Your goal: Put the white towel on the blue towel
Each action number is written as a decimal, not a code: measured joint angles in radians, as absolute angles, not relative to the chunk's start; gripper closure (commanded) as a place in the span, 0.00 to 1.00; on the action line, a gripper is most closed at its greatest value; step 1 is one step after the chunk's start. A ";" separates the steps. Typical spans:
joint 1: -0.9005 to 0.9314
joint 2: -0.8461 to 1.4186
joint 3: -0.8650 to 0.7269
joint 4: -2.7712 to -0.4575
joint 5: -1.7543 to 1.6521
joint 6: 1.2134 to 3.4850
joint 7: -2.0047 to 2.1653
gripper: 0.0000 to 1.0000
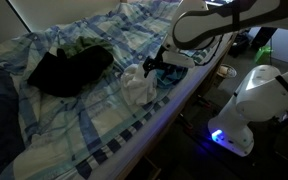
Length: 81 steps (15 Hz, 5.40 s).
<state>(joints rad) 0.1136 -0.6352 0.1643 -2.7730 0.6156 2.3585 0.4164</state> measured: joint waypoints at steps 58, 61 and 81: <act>-0.449 -0.368 0.959 -2.775 1.469 2.755 0.083 0.61; -0.449 -0.378 0.959 -2.775 1.462 2.750 0.083 0.45; -0.448 -0.436 0.944 -2.773 1.425 2.715 0.083 0.90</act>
<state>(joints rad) -0.4483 -0.4357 0.9440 -2.7734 1.4253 2.7146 0.0831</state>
